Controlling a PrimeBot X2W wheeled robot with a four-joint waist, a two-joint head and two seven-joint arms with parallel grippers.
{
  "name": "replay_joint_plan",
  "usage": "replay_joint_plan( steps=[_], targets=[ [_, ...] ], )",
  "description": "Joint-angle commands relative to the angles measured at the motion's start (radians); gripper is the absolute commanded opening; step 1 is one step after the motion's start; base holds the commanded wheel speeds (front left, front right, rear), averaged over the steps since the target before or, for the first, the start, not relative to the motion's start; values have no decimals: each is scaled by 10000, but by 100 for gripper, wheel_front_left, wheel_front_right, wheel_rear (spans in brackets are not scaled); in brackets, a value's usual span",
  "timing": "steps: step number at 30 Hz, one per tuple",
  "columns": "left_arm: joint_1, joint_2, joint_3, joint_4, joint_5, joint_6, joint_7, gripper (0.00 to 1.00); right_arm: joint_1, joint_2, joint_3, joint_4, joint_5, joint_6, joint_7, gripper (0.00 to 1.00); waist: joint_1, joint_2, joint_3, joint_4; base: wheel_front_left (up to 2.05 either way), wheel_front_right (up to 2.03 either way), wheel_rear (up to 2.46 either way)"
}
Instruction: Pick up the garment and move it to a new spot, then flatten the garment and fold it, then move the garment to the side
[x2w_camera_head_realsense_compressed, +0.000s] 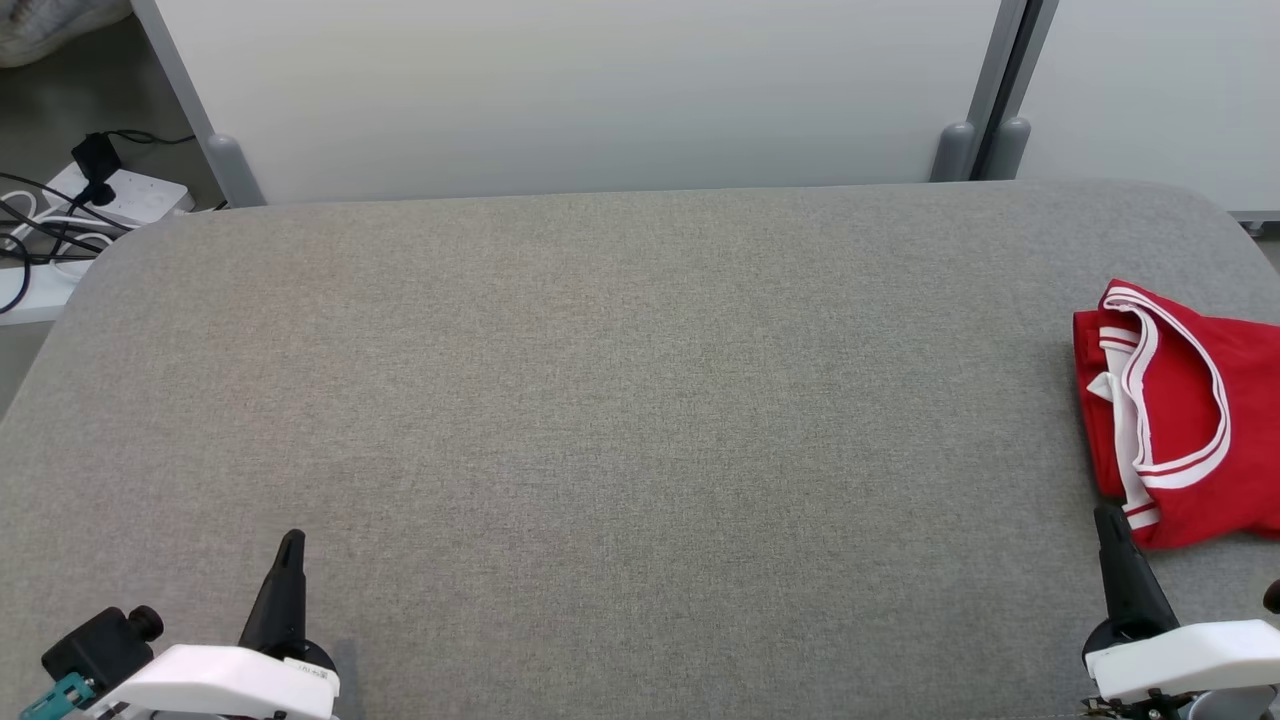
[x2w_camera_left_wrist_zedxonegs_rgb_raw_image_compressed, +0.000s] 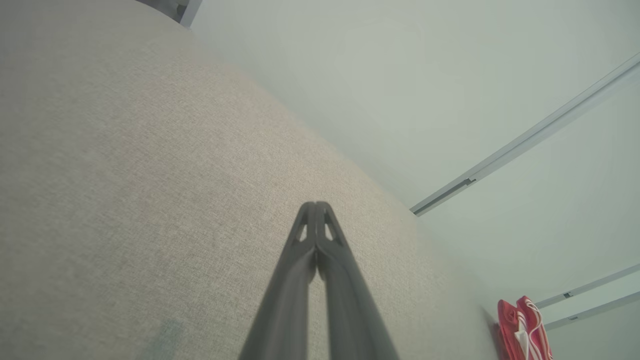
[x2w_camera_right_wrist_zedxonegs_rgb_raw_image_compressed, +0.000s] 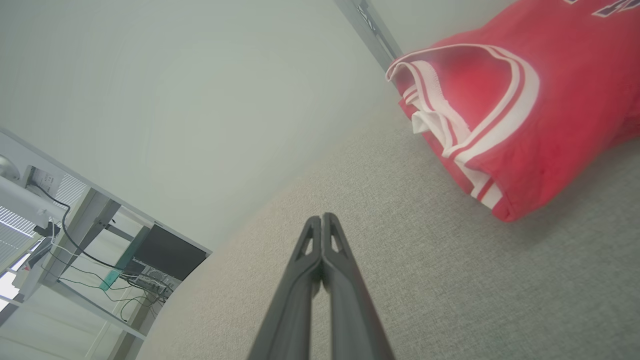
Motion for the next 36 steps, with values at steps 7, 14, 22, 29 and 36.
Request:
replay_joint_plan(
  steps=[7,14,22,29,36],
  targets=[
    [-610,-29,440,-153,-770,-236,221,0,-490,-64,-48,-165,986,-16,249,0,-1,0,-7,-15,0,0,0],
    [-679,-184,616,-84,-1407,-373,410,0,-545,-42,-100,-102,1778,-18,405,0,-1,0,-14,-30,0,0,0],
    [-758,-362,818,-5,-2138,-531,627,0,-610,-17,-159,-30,2687,-20,585,0,-1,0,-22,-47,0,0,0],
    [-818,-495,970,55,-2686,-649,790,0,-658,2,-203,25,3369,-21,720,0,-1,0,-29,-60,0,0,0],
    [-887,-651,1146,125,-3322,-786,980,0,-714,24,-254,88,4162,-23,876,0,-1,0,-36,-75,0,0,0]
  ],
)
